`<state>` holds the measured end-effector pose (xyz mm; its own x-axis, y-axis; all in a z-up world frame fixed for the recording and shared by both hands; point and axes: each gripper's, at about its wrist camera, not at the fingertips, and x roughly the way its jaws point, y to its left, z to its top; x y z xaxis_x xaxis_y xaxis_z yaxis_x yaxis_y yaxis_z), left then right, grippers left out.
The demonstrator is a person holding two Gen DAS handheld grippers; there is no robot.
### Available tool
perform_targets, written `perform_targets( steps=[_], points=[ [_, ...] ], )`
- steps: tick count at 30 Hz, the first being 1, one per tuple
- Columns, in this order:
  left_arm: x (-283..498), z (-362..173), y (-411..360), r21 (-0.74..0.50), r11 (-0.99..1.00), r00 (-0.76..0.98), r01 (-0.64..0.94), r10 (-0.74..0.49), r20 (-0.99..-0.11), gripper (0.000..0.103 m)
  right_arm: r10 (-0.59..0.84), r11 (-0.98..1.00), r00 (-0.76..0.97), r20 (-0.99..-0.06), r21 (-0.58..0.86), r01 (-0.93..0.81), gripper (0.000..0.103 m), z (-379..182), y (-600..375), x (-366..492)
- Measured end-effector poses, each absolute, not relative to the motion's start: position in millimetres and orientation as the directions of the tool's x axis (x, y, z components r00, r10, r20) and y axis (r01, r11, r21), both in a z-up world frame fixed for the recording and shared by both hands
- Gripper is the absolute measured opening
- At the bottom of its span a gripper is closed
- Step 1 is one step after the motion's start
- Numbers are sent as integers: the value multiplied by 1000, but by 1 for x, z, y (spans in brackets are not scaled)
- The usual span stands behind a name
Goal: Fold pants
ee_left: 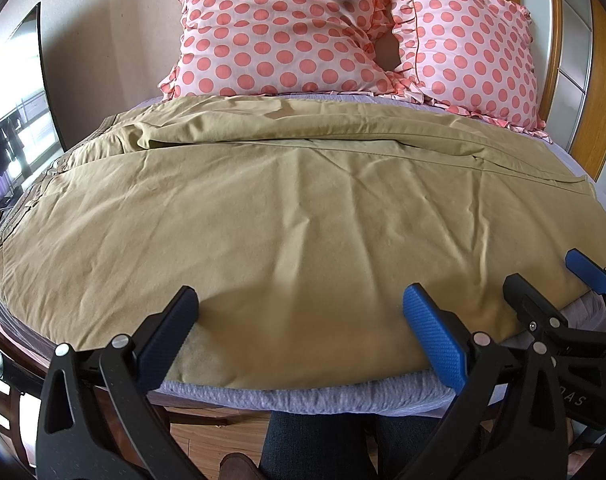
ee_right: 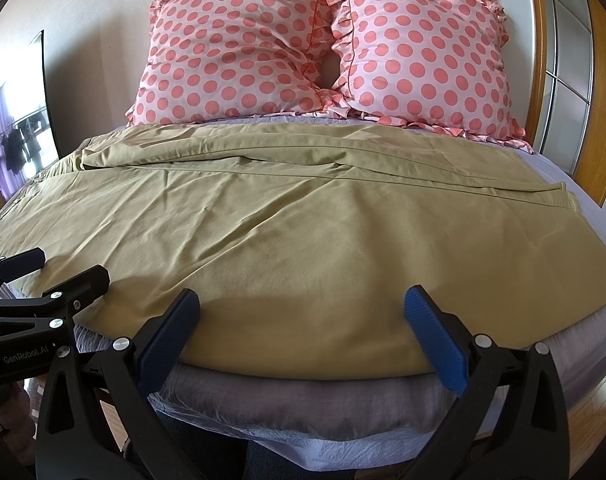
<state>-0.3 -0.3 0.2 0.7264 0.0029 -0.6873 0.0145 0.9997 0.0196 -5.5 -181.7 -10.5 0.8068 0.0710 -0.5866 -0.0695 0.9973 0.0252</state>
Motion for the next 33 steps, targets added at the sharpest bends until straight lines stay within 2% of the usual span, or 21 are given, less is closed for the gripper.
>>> perform_targets(
  steps=[33],
  points=[
    [-1,1,0,21,1000,730,22,-2,-684,101,82,996,799,-595,27,-82,102,-11,-180,-5]
  ],
)
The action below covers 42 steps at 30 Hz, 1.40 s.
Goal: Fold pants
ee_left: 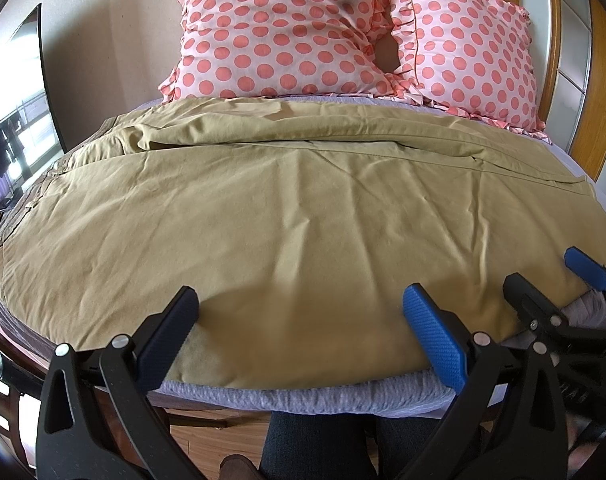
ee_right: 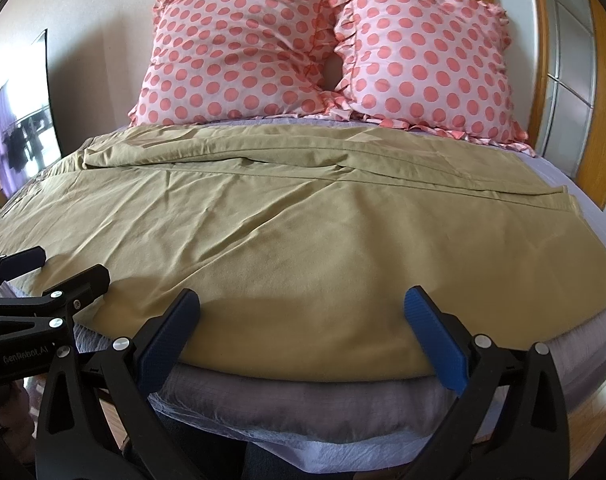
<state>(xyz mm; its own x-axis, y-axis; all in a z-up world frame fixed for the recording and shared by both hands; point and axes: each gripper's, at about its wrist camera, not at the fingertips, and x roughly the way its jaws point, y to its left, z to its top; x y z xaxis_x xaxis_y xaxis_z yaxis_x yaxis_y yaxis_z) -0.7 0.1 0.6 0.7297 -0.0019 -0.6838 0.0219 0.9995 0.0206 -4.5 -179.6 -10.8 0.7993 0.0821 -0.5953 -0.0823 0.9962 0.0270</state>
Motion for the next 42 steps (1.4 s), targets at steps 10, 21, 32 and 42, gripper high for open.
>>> perform_targets(
  steps=[10,21,32,42],
  points=[
    [1,34,19,-29,999,773,36,-46,-633,101,-113,934,754,-647,190,303,102,96,-335,116],
    [17,36,25,-115,986,798,117,-163,-581,101,-152,670,454,-878,246,700,70,21,-459,312],
    [25,29,21,-135,979,786,156,-206,-583,101,-298,714,527,-796,181,677,3,3,-466,285],
    [10,47,68,-229,972,839,52,-167,-519,101,25,611,863,-505,691,387,1,42,-470,110]
  ],
)
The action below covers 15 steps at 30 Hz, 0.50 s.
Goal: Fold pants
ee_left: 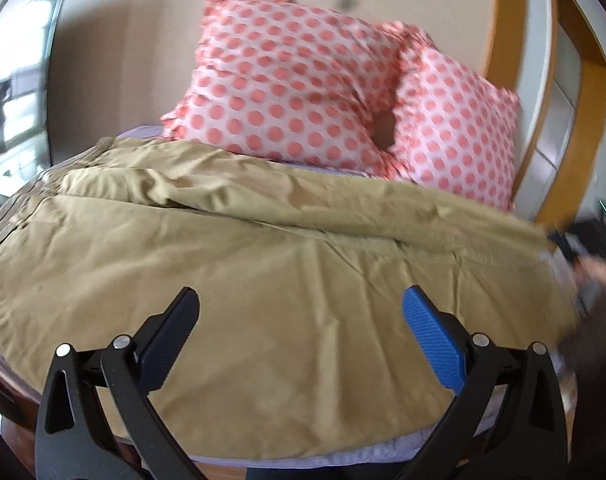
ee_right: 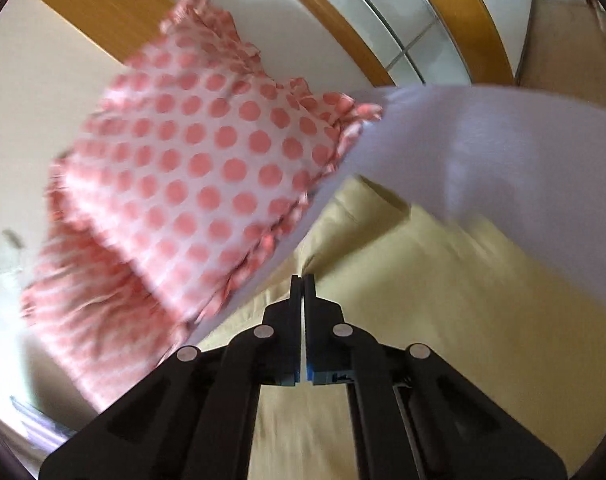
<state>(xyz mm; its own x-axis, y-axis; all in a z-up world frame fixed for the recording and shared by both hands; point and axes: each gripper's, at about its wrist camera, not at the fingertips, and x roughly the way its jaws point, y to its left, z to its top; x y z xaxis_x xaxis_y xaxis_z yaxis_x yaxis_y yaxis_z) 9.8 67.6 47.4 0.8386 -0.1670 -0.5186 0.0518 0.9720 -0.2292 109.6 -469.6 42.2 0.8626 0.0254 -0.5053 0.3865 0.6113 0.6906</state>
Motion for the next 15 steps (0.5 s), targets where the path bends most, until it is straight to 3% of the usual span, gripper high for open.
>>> perform_targets(
  steps=[4,8,10,11,12,15],
  points=[
    [5,59,84,-263,965,862,5,-138,-489,101,-16,565,846,-533,693,448,1,13,-458,24],
    [4,68,82,-260,966,872,15,-140,-470,101,93,488,820,-565,743,458,5,-4,-466,13],
    [1,70,78,-258,966,870,23,-147,-470,101,120,479,822,-556,758,443,28,0,-461,10],
    [0,70,77,-257,966,870,26,-148,-469,101,131,480,824,-552,762,434,55,2,-456,10],
    [-3,69,75,-253,967,870,28,-148,-470,101,142,479,822,-552,765,431,66,2,-453,17],
    [-5,68,73,-241,970,866,25,-141,-480,101,171,460,806,-567,769,444,66,-3,-447,38]
  ],
)
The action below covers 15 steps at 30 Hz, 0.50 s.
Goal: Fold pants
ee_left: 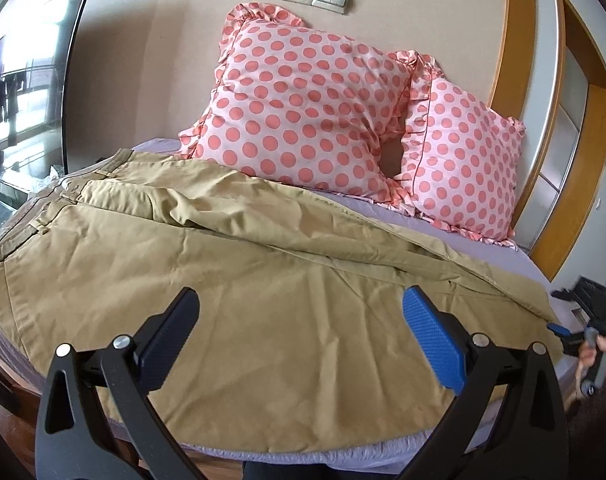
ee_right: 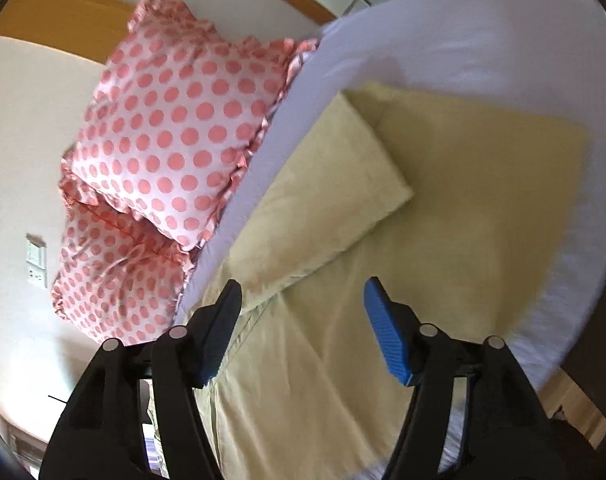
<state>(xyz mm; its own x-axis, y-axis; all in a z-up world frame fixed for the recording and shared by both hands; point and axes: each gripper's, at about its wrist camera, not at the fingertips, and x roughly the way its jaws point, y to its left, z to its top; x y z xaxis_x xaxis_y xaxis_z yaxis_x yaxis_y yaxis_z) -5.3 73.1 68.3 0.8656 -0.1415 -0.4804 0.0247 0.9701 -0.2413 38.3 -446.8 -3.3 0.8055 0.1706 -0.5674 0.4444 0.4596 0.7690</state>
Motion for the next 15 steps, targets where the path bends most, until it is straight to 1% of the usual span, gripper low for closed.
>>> perform_targets(
  steps=[2,5,7,8,9,11,12,13,14,15],
  points=[
    [-5,68,74,-231,973,863,19,-133,-487,101,192,420,795,-576,780,464,64,-13,-446,53],
    [0,68,79,-229,973,854,12,-130,-504,101,141,392,811,-568,784,482,63,-14,-447,65],
    [6,66,83,-254,967,841,26,-159,-516,101,98,369,818,-567,784,499,56,-15,-450,70],
    [10,66,86,-283,958,833,42,-190,-520,101,84,354,822,-563,788,504,46,-17,-452,71],
    [12,65,90,-312,948,827,56,-219,-517,101,79,344,826,-558,793,503,29,-19,-454,71],
    [19,63,102,-403,910,814,94,-303,-496,101,112,312,845,-523,826,470,2,-32,-464,73],
    [23,62,109,-448,888,808,105,-339,-482,101,128,299,858,-498,844,445,2,-35,-468,71],
    [27,63,116,-489,866,803,109,-366,-469,101,137,277,889,-437,878,390,2,-37,-473,61],
    [34,66,125,-523,846,798,103,-383,-464,101,126,285,909,-398,892,351,2,-34,-476,51],
    [41,68,133,-539,837,794,89,-386,-469,101,113,299,918,-379,895,332,2,-29,-476,44]
  ],
)
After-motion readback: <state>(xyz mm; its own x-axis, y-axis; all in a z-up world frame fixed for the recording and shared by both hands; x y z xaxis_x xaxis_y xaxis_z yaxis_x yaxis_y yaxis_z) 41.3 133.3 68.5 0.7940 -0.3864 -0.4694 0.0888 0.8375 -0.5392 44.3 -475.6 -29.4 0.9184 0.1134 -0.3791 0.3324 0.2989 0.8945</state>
